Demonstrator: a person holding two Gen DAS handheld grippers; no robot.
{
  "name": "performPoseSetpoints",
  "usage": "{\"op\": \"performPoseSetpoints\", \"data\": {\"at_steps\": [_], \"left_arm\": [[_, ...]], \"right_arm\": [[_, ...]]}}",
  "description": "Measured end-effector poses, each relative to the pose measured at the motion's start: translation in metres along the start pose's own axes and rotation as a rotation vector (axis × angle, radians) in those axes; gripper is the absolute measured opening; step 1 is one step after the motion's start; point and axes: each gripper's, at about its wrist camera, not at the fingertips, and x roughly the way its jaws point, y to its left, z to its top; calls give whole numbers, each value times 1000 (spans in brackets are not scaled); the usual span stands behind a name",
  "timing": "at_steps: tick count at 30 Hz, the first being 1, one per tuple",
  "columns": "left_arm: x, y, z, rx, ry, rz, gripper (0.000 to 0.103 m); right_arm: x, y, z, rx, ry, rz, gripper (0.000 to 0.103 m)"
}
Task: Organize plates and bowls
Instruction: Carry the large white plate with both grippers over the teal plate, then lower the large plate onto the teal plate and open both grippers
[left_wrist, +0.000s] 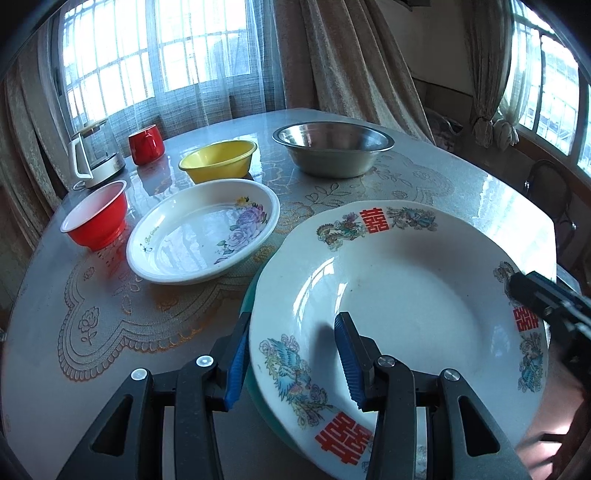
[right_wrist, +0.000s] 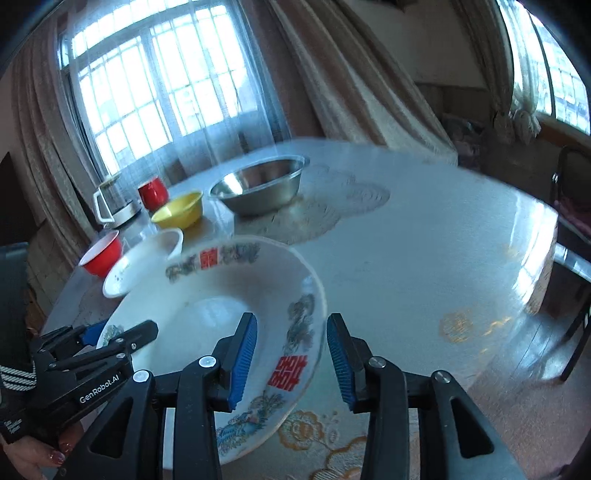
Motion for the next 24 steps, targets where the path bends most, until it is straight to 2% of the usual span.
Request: {"op": "performPoseSetpoints", "data": {"at_steps": [4,15,18,22,24], "left_arm": [[-6,4,-3,-8,-9,3,47],[-32,20,-14,-34,-35,-26,49],[-38,32,-16,-68,-33,-26,56],[-43,57,-17,-147,-29,-10,72],[-43,70,-17,-183,-20,16,74]], "right_arm": [[-14,2,5,-12,-33,-1,41],[-12,6,-4,15,3,-12,41],[-15,6,-3,26,2,-10,41],[-22,14,4,-13,-23,-35,41],[-23,18,8,-20,-28,-30,41]]}}
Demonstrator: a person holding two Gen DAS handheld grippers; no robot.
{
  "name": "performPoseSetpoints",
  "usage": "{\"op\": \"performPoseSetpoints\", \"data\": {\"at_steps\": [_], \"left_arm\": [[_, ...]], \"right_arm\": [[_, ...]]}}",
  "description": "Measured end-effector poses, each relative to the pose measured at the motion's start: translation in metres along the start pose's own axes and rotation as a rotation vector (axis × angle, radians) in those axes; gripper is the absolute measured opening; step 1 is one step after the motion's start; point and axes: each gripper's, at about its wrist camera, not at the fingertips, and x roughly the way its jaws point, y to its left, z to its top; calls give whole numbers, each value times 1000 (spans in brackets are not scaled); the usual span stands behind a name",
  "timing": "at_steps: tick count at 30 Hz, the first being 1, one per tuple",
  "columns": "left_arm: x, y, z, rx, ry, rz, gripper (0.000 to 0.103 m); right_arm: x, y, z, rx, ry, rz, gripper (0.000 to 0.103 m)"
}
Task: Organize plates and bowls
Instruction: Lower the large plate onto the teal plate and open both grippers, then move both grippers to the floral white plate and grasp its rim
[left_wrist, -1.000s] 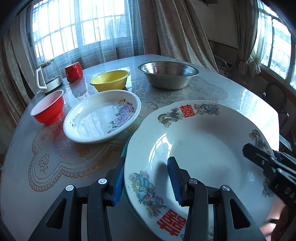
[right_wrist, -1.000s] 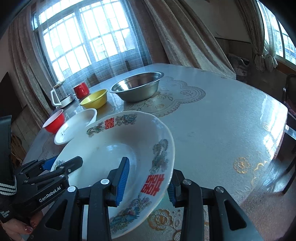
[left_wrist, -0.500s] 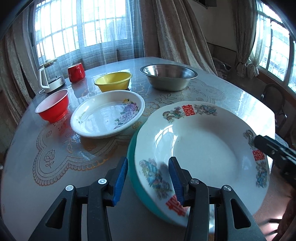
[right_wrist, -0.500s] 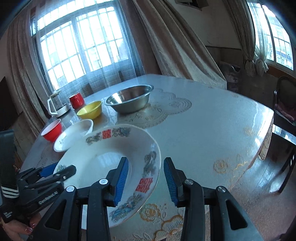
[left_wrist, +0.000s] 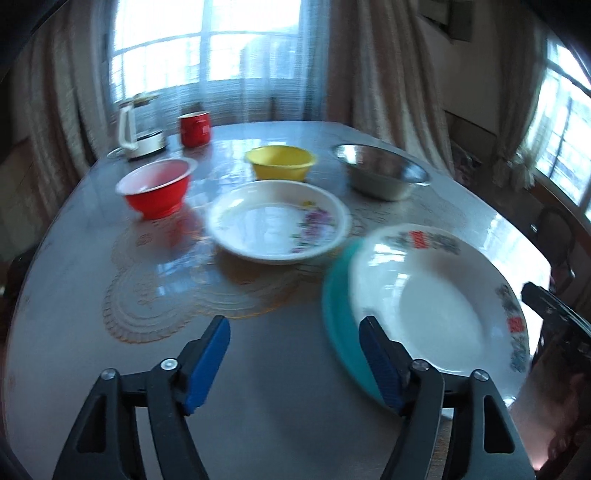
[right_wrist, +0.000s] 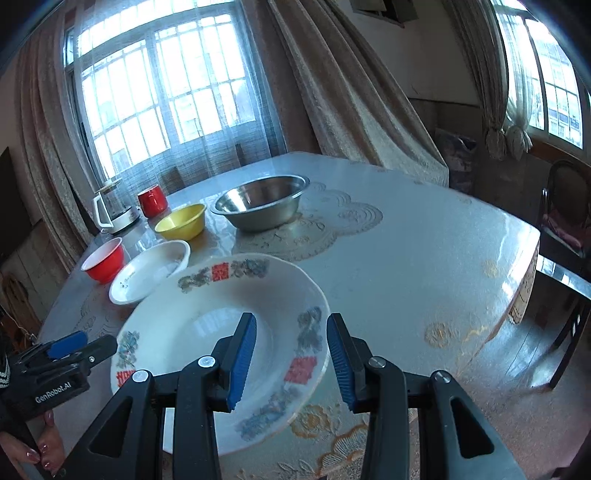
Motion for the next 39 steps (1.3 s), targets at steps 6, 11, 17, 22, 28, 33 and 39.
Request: {"op": "performPoseSetpoints", "data": {"at_steps": [6,11,17,22,28,33,39], "left_arm": [[9,41,9,-113,15,25,79],[20,66,27,-175,-7,39,82],[51,83,56,-216,-12,31,85],[82,95,73,-230,-4,-31,85],[97,104,72,-226,52,-79,85],[98,103,71,-220,63,-109,87],[100,95,71,-189,68,-120,90]], "right_arm": [[5,19,10,-26,7,35,44],[24,43,22,-41,84,129,47],[53,70,45,-35,146,196,47],[85,86,62,-29,224,180,47],[116,101,89,-16,241,208,47],[151,113,101,-4,321,220,47],[198,124,96,-21,474,164,47]]}}
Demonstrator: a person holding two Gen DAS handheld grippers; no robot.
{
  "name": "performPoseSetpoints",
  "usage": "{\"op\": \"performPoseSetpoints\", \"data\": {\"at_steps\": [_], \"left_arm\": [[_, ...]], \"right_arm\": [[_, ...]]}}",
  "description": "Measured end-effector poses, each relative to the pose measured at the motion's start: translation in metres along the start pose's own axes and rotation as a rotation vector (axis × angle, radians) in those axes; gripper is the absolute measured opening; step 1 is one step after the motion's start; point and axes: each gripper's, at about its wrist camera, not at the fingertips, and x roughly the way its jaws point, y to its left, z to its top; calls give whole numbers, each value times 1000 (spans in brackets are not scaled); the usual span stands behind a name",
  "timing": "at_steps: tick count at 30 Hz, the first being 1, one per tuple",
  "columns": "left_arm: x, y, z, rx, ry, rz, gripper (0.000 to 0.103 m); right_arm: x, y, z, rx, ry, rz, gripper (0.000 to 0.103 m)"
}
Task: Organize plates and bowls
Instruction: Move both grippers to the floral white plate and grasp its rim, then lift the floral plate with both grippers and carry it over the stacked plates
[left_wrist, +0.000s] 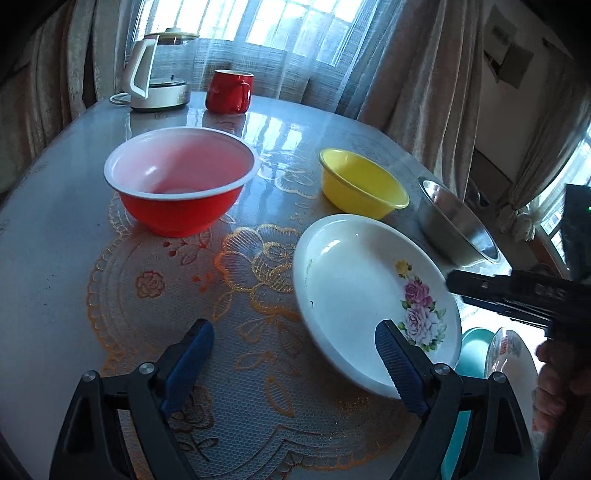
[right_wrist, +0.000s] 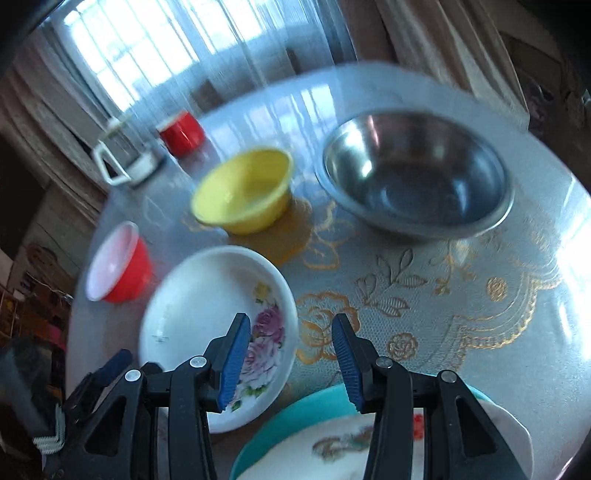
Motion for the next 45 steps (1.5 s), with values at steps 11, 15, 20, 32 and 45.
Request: {"op": "performPoseSetpoints", "data": {"at_steps": [11,15,20,32,45], "left_arm": [[4,3,3,2,1,-15,58],[7,1,3,19,25,-82,33],[7,-7,1,58,37,-92,29],[4,-6,-1,75,32,-55,28],[-5,-4,-1,81,-20,-26,26]], "right_arm": [[31,5,4,-39,70,10,32],[33,10,4,-34,73,38,31],[34,12,3,-37,67,21,25],[37,16,-1,-55,51,12,22],[20,15,-11,-12,3,113,22]]}}
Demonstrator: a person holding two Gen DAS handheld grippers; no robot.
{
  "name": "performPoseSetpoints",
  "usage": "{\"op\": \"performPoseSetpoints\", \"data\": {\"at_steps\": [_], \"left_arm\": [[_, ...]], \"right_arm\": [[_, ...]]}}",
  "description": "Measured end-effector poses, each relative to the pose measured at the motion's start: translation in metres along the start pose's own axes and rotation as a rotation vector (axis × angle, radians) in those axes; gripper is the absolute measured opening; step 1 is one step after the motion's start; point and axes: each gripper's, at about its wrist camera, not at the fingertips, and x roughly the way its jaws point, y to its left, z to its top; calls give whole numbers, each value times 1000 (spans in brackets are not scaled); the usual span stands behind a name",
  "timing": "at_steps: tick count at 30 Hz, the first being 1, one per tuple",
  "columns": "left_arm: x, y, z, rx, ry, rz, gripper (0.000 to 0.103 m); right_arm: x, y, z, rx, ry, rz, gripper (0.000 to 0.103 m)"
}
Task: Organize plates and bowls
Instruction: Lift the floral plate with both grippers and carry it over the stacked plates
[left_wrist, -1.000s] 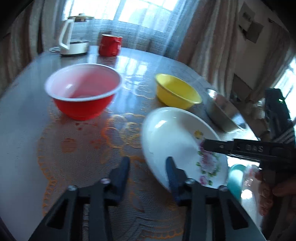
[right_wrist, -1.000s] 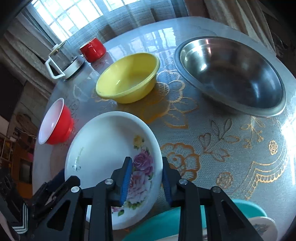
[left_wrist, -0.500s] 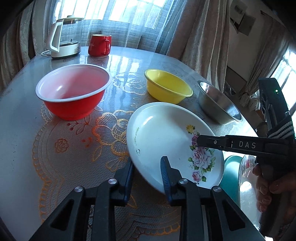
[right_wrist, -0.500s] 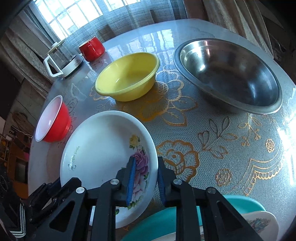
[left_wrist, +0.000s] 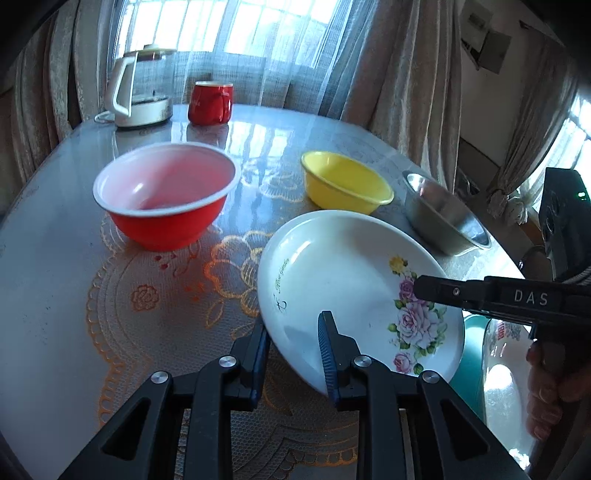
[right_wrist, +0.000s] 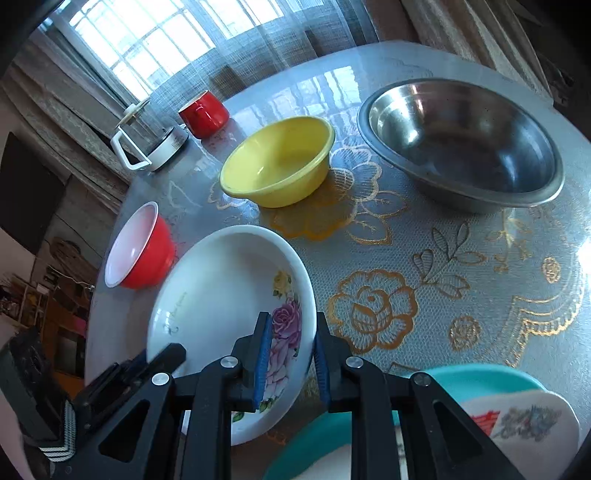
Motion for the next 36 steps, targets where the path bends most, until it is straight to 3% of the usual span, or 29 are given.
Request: {"op": "performPoseSetpoints", "data": {"at_steps": [8,23,36], "left_arm": [[-13,-5,2,24,-71,1,26],[-35,-27,-2,71,-143,-100,26],[-45,-59,-16,147,-148,-158,26]], "right_arm": [[-14,-2,-9,36,-22,33,22],[-68,-8,-36,65,-116,34,22],[-102,-31,-69,126,-146,25,22]]}}
